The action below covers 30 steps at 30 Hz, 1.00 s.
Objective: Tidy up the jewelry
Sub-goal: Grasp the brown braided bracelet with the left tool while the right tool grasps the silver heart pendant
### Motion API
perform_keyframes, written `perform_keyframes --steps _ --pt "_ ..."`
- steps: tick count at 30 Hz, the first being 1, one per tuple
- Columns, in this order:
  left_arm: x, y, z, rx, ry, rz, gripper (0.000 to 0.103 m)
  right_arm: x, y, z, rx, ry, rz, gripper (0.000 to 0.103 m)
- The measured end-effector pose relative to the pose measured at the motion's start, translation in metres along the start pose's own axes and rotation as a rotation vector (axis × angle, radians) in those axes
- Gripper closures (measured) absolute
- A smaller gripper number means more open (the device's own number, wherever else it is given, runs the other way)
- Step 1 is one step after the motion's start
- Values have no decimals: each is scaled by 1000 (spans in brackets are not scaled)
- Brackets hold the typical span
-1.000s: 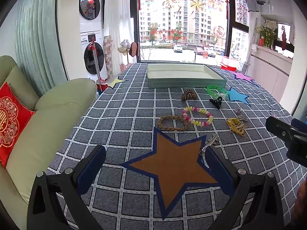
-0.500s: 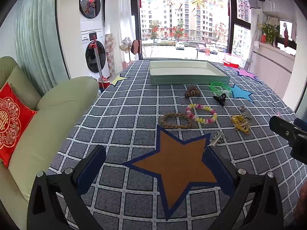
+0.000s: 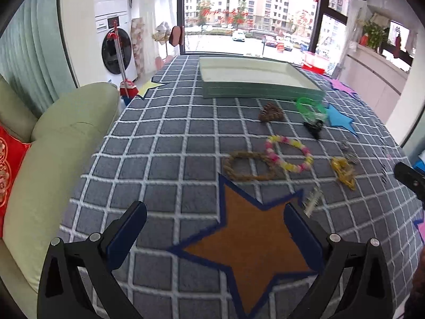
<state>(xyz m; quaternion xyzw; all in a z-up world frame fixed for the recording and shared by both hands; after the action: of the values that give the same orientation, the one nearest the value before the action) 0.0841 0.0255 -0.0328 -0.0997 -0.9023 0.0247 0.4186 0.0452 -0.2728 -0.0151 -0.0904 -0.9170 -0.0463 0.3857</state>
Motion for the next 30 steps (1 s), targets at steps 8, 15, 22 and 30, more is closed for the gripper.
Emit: perform_keyframes --steps 8,15,22,30 --pt "-33 11 -25 24 83 45 0 -37 -10 -16 -30 108 -5 0" --pt "-57 7 -41 3 123 88 0 -73 -4 -38 -32 159 -31 3" --pt "-78 -3 -40 -43 166 99 9 -119 10 -53 11 238 -48 24" --pt "-83 -20 -43 -118 175 103 23 -140 28 -49 116 281 4 39"
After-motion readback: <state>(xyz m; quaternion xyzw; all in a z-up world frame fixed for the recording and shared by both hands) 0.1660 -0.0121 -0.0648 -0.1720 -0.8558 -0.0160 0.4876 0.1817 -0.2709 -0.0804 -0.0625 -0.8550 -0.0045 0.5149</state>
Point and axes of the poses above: each gripper's, at about its wrist camera, not at the fingertips, and x roughly against the way its jaws point, y to its left, z to its underside, the point moved 3 cm from there along -x, roughly the way its jaws point, and after that the axes turned 6 degrees about z, right-handed, at the moved point
